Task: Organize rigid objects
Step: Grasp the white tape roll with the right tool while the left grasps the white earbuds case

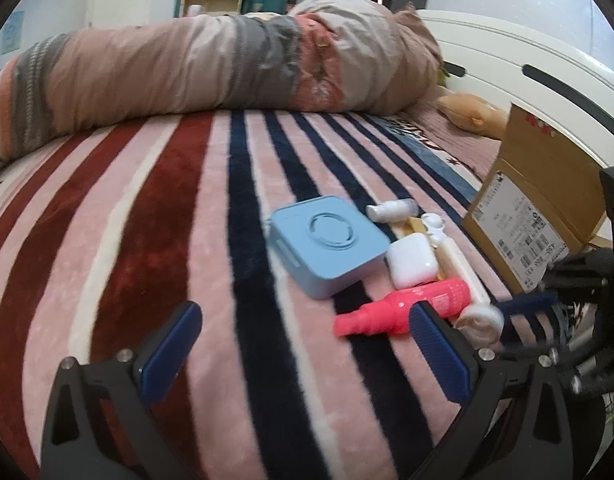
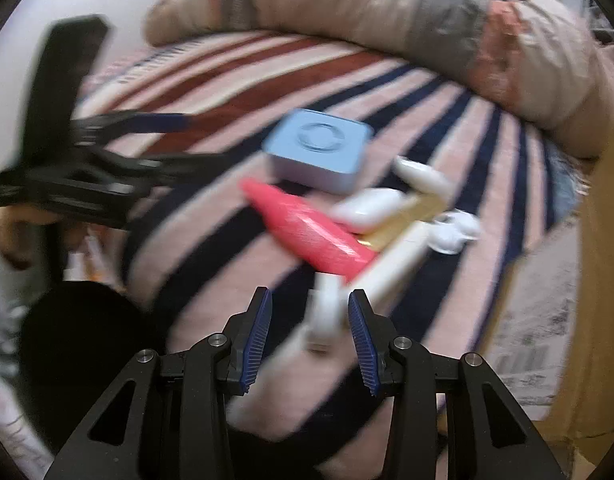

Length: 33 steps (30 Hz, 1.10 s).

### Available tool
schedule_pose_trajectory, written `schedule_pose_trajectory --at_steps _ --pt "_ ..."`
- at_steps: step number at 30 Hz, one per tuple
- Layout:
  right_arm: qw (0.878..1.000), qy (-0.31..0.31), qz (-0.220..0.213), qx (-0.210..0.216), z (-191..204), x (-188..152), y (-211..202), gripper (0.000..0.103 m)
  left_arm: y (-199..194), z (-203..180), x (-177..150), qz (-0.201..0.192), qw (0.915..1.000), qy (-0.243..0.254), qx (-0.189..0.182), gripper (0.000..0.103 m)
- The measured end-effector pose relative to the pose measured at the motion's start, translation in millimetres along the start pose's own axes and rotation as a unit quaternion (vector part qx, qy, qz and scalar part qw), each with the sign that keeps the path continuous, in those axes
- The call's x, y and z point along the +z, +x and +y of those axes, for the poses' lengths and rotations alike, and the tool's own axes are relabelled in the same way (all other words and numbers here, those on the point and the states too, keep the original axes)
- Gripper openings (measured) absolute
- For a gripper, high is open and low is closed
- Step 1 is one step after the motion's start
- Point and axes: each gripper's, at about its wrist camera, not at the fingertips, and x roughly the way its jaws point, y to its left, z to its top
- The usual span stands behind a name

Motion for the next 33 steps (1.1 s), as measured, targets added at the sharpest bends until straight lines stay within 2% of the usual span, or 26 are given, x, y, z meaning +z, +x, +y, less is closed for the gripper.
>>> schedule_pose_trajectory --at_steps 2,7,10,13,15,17,18,20,24,27,30,33 --pt "0.999 -0.009 0.006 0.034 6.5 -0.9 2.3 0.035 6.7 -2.0 6.2 0.002 1.0 0.002 -0.009 0.102" --pt "0.999 -0.017 0.014 0.04 12.2 -3.2 7.2 0.036 35.0 -12.7 25.6 0.023 0.9989 0.039 -0.016 0.102" --pt "1.0 -0.017 0.017 0.013 8.4 -4.0 9.0 0.036 37.6 -27.3 34.1 0.025 0.9954 0.057 -0.073 0.102" --pt "1.0 -0.012 0.013 0.023 4.4 -6.1 5.8 0.036 33.8 -35.1 41.8 0.034 0.9913 0.054 -0.115 0.101" --pt "0.999 -0.019 0.002 0.048 5.8 -8.9 -0.5 0.036 39.4 -41.8 46.7 0.054 0.9869 0.047 -0.145 0.093" --pt "0.998 -0.027 -0.002 0.059 8.5 -11.1 -2.9 0.036 46.0 -46.6 48.0 0.077 0.9808 0.042 -0.174 0.081" --pt "0.998 -0.031 -0.003 0.055 9.8 -12.0 -3.0 0.036 51.0 -50.1 48.5 0.089 0.9791 0.043 -0.178 0.079" --pt "0.999 -0.034 -0.003 0.04 11.4 -13.7 -2.6 0.036 62.1 -55.4 48.1 0.11 0.9772 0.04 -0.177 0.067" --pt "0.999 -0.029 -0.005 0.025 10.2 -15.9 -1.8 0.036 88.4 -61.5 43.7 0.15 0.9724 0.023 -0.178 0.058" --pt "0.999 -0.03 -0.004 0.017 8.7 -16.5 -0.2 0.036 99.1 -60.2 45.6 0.149 0.9761 0.017 -0.158 0.054" --pt "0.999 -0.032 -0.004 0.02 8.3 -15.4 1.7 0.036 102.7 -55.1 50.8 0.145 0.9761 0.003 -0.162 0.042" --pt "0.999 -0.03 -0.003 0.025 6.6 -11.7 5.3 0.036 104.6 -58.0 49.8 0.147 0.9763 0.015 -0.158 0.041"
